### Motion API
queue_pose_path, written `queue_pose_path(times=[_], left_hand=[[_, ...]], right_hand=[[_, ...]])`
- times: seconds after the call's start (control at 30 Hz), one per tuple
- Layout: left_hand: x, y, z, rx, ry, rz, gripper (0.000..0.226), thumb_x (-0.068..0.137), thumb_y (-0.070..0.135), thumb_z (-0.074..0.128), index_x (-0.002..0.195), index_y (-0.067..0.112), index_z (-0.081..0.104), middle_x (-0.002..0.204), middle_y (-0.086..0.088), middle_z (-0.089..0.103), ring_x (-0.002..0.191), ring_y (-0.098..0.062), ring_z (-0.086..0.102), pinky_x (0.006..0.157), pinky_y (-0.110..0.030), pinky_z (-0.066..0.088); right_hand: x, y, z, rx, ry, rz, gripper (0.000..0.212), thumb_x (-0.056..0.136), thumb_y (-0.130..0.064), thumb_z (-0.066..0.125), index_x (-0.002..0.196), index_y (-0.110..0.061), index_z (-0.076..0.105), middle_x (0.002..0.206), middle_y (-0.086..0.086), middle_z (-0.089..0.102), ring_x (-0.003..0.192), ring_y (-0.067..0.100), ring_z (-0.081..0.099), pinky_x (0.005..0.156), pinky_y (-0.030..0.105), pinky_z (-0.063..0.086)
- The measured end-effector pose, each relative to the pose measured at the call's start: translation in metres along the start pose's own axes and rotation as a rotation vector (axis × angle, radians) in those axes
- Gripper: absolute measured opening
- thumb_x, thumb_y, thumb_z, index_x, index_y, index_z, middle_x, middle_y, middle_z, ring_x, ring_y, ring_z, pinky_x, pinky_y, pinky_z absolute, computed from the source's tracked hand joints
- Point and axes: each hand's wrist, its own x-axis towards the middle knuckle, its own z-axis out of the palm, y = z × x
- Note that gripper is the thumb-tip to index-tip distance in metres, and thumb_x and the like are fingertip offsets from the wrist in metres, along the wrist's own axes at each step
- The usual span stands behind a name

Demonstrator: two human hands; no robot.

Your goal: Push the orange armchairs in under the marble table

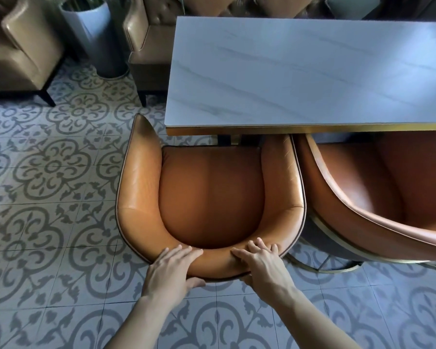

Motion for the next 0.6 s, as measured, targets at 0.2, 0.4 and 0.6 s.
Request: queue_pose_path(times=[0.2, 0.4, 0.6], left_hand=[[-0.002, 0.005, -0.005, 0.008, -0.042, -0.003, 0.07, 0.09, 0.056, 0.06, 0.15, 0.041, 0.028, 0.159, 0.011, 0.031, 0.148, -0.013, 0.018, 0.122, -0.034, 0.007], [-0.024, 0.017, -0.019, 0.022, -0.069, -0.024, 0.069, 0.094, 0.054, 0.055, 0.153, 0.036, 0.024, 0.162, 0.006, 0.023, 0.149, -0.015, 0.013, 0.122, -0.038, 0.008], [-0.067, 0.0, -0.063, 0.013, -0.098, -0.036, 0.069, 0.089, 0.067, 0.05, 0.149, 0.036, 0.032, 0.151, 0.009, 0.04, 0.138, -0.016, 0.035, 0.115, -0.039, 0.027]], right_hand=[[0.003, -0.001, -0.009, -0.008, -0.074, -0.007, 0.067, 0.088, -0.035, 0.075, 0.148, -0.037, 0.047, 0.128, 0.003, 0.058, 0.123, 0.027, 0.043, 0.095, 0.048, 0.036], [-0.021, -0.005, -0.015, -0.016, -0.132, -0.004, 0.089, 0.09, -0.044, 0.074, 0.16, -0.03, 0.021, 0.154, 0.009, 0.033, 0.145, 0.03, 0.024, 0.11, 0.059, 0.038], [-0.066, -0.034, -0.041, 0.106, -0.132, 0.116, 0.084, 0.092, -0.057, 0.068, 0.158, -0.029, 0.025, 0.142, 0.006, 0.052, 0.128, 0.03, 0.052, 0.104, 0.049, 0.046]])
